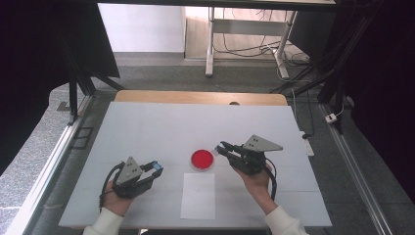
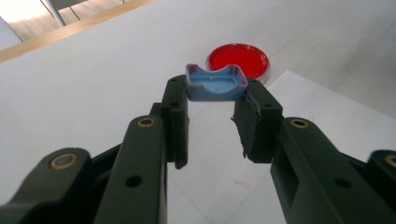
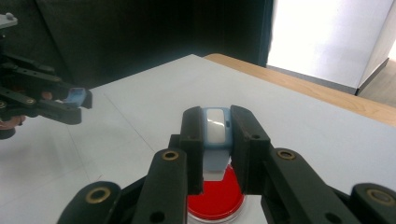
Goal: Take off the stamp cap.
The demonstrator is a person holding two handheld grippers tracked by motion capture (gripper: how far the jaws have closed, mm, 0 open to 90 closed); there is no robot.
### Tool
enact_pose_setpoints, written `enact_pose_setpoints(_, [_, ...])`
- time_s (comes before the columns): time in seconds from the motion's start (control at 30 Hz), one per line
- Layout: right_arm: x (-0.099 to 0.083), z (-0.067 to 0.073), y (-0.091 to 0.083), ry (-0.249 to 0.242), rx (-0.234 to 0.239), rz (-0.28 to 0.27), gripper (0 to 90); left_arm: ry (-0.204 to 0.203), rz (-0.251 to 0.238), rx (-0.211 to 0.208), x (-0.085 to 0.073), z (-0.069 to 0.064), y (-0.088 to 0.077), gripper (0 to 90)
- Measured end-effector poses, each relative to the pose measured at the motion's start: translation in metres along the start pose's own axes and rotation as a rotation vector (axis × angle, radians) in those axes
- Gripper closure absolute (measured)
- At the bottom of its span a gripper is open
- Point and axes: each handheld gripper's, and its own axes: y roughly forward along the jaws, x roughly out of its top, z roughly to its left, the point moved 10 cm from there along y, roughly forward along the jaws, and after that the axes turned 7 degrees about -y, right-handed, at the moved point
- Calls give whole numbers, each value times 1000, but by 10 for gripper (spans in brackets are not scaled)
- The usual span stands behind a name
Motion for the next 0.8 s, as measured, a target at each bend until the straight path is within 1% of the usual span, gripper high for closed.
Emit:
enact_pose_setpoints(0.23, [0, -3, -2, -1, -6, 3, 750, -13, 12, 6, -16, 4, -13, 657])
enact_pose_setpoints(0.33, [1, -4, -3, 0, -7, 1, 750, -22, 23, 7, -21, 8, -11, 656])
enact_pose_setpoints(0.47, [3, -7, -2, -2, -9, -6, 750, -16, 32, 6, -23, 9, -8, 656])
enact_pose_setpoints(0.63, [6, -6, -3, -10, -9, -6, 750, -24, 27, 5, -23, 13, -9, 656])
enact_pose_setpoints(0.8, [10, -6, -6, -22, -11, -10, 750, -18, 32, 7, -23, 13, -9, 656])
